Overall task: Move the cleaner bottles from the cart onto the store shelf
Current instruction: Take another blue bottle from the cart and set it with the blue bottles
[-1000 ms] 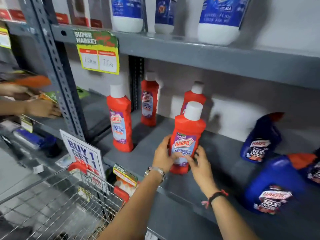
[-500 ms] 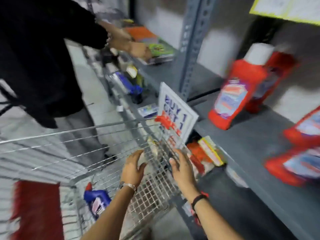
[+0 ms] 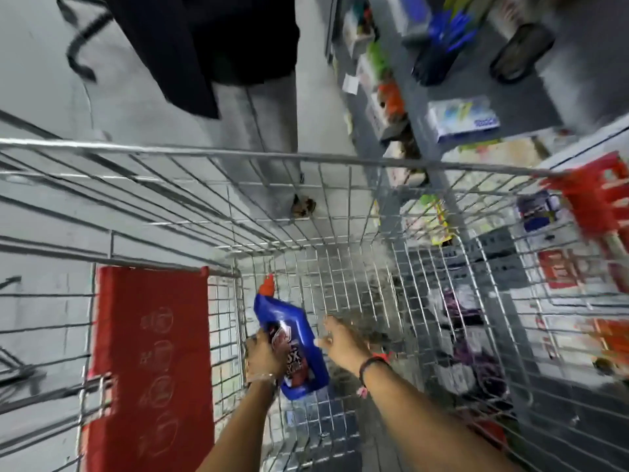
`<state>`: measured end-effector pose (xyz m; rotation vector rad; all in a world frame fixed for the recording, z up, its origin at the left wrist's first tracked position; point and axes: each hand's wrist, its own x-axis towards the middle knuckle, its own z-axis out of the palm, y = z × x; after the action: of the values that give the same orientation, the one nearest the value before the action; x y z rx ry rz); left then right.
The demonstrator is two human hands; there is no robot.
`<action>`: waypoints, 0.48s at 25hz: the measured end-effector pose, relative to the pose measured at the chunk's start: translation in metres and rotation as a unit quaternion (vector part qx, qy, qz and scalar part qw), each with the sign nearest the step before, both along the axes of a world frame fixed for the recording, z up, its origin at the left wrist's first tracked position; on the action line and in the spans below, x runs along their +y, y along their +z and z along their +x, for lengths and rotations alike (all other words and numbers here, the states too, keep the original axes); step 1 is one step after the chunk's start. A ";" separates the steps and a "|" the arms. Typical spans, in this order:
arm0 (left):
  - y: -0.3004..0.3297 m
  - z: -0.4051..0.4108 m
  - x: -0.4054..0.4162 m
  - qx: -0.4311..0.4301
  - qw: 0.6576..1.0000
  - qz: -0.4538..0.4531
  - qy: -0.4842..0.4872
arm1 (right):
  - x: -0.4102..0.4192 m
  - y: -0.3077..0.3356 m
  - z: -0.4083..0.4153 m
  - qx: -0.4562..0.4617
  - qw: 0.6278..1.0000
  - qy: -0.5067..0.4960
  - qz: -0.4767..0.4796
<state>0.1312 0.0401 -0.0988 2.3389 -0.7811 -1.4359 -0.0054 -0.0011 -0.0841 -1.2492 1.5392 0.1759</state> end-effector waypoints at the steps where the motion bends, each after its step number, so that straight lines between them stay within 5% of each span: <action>1: -0.011 0.002 0.000 0.004 1.000 0.005 0.009 | 0.002 -0.010 0.004 -0.002 1.000 0.000 0.018; 6: -0.017 0.007 0.002 0.115 0.989 0.000 0.096 | 0.009 -0.025 0.016 -0.005 0.999 -0.019 0.025; 12: 0.000 -0.003 -0.013 0.163 0.984 -0.061 0.042 | 0.003 -0.003 -0.005 -0.013 0.996 -0.083 -0.005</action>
<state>0.1282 0.0271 -0.0986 1.9536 -0.6494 -1.6268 -0.0101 0.0017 -0.0869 -1.1218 1.6144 0.0433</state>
